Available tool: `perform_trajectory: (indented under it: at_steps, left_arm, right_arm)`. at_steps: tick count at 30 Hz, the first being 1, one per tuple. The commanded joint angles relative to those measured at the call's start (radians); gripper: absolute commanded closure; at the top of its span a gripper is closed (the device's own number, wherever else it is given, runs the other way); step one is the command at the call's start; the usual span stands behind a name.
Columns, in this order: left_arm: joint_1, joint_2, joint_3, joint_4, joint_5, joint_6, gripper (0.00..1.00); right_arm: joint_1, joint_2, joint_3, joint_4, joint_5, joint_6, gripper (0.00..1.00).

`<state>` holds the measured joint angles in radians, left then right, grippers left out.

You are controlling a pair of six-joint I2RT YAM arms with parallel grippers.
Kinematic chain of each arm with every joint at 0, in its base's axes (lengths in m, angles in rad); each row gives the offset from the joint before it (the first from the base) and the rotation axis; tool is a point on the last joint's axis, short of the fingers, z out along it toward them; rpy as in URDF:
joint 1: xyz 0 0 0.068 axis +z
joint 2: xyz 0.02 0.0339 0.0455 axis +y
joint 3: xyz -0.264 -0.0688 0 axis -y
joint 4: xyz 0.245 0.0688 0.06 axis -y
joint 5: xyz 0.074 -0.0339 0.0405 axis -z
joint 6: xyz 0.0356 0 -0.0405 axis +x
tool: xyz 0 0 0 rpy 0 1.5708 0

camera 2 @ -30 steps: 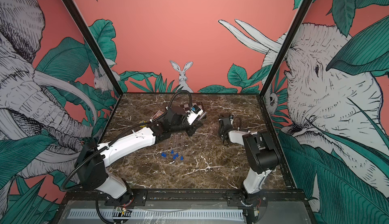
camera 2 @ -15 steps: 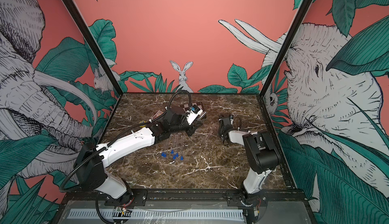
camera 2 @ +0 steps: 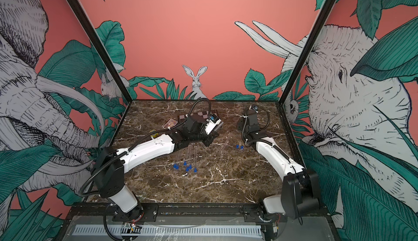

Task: Remove stoppers from test tubes
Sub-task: Place the stopper at the center of the board, then place the test tube at the center of the board.

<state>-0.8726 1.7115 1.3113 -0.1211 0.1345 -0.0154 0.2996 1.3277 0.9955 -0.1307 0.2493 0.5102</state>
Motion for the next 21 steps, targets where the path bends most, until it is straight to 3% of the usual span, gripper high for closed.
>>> perform_trajectory:
  at_steps: [1,8,13,21]
  left_arm:
    - [0.0,0.055,0.049,-0.06,-0.083,-0.026,1.0]
    - [0.001,0.258,0.217,-0.144,-0.187,-0.031,1.0]
    - [0.022,0.4,0.344,-0.185,-0.18,0.019,1.0]
    - [0.053,0.527,0.45,-0.243,-0.151,-0.001,1.0]
  right_arm:
    - [-0.009,-0.082,0.008,-0.121,0.051,-0.045,0.68]
    - [-0.036,-0.242,0.003,-0.227,0.051,-0.092,0.67]
    - [-0.055,-0.31,0.0,-0.286,0.053,-0.119,0.66]
    - [-0.07,-0.363,-0.037,-0.297,0.025,-0.121,0.66]
